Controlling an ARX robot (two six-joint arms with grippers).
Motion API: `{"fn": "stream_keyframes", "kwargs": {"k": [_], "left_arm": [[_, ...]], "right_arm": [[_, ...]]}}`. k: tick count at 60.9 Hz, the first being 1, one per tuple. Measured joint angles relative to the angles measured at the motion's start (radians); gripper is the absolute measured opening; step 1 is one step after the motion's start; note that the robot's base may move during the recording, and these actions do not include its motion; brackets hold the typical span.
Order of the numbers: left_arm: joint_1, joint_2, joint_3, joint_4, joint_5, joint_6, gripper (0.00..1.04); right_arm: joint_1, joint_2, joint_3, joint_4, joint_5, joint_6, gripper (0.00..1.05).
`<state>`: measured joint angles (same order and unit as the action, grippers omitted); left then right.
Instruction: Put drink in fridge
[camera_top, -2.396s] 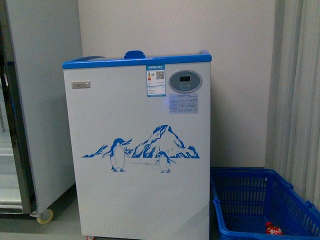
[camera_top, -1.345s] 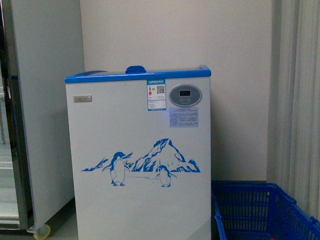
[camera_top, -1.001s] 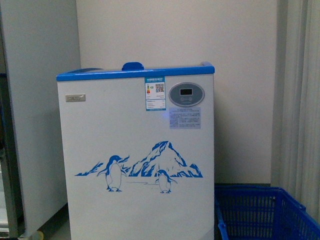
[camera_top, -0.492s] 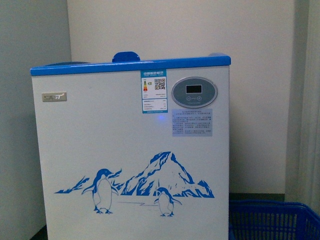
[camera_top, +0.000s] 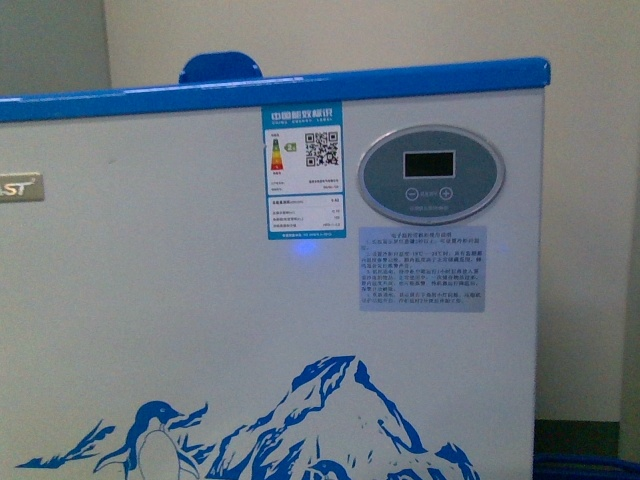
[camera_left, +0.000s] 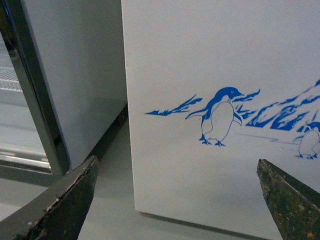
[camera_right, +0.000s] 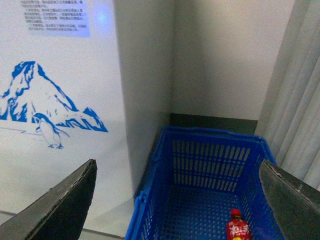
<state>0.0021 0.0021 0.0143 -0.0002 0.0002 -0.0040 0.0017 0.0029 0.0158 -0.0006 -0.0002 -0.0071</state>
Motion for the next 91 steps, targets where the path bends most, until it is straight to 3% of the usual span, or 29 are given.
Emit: {"fn": "stream_keyframes", "kwargs": {"k": [31, 36, 39, 48, 57, 64, 78, 91], "left_arm": [[0.000, 0.002, 0.000, 0.000, 0.000, 0.000, 0.97], [0.000, 0.002, 0.000, 0.000, -0.001, 0.000, 0.97], [0.000, 0.002, 0.000, 0.000, 0.002, 0.000, 0.97], [0.000, 0.002, 0.000, 0.000, 0.000, 0.000, 0.97], [0.000, 0.002, 0.000, 0.000, 0.000, 0.000, 0.97], [0.000, 0.002, 0.000, 0.000, 0.000, 0.000, 0.97], [0.000, 0.002, 0.000, 0.000, 0.000, 0.000, 0.97], [0.000, 0.002, 0.000, 0.000, 0.000, 0.000, 0.97]], "right_arm": [[0.000, 0.002, 0.000, 0.000, 0.000, 0.000, 0.97], [0.027, 0.141, 0.089, -0.204, 0.179, 0.122, 0.97], [-0.019, 0.344, 0.155, -0.269, 0.268, 0.190, 0.97], [-0.143, 0.935, 0.248, 0.026, 0.250, 0.195, 0.97], [-0.143, 1.543, 0.415, 0.294, 0.285, 0.164, 0.97], [-0.135, 1.901, 0.570, 0.370, 0.357, 0.164, 0.97], [-0.142, 2.227, 0.743, 0.409, 0.447, 0.152, 0.97], [-0.218, 2.516, 0.897, 0.503, 0.572, 0.062, 0.97]]}}
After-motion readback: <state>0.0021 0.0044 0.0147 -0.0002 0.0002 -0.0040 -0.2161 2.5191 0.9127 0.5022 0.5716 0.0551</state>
